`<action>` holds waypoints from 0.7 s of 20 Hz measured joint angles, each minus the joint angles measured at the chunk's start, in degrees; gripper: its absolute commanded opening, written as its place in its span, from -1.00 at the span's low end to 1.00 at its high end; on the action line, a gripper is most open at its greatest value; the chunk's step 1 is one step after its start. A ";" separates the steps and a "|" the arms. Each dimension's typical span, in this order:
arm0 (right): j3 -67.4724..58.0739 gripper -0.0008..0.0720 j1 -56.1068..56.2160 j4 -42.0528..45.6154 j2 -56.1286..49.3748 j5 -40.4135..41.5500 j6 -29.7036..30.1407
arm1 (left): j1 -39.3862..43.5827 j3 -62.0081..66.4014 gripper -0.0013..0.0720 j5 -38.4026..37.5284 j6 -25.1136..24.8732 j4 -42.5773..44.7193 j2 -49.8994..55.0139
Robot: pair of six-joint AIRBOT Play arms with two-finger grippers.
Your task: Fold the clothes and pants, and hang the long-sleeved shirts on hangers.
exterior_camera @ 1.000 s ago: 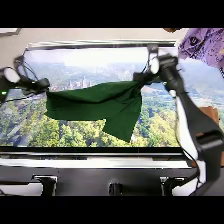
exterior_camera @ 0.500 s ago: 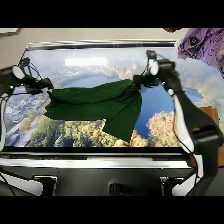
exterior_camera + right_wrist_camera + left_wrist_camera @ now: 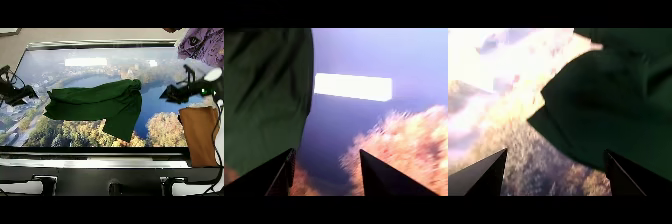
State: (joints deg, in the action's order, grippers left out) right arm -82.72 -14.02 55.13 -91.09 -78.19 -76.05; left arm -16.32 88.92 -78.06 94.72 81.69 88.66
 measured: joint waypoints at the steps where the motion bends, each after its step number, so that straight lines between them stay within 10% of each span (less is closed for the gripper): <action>1: 3.96 0.37 -0.96 -3.34 0.22 0.24 2.19 | -0.17 -1.64 0.94 -0.24 -0.07 -0.02 -0.72; 14: 15.50 0.53 7.52 -17.29 -7.21 13.62 12.68 | -0.59 -6.38 0.93 -0.42 -0.22 0.17 -2.25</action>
State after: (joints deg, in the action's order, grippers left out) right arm -67.22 -6.50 37.85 -98.30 -64.58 -63.37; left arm -16.91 82.54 -78.48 94.50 81.87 86.41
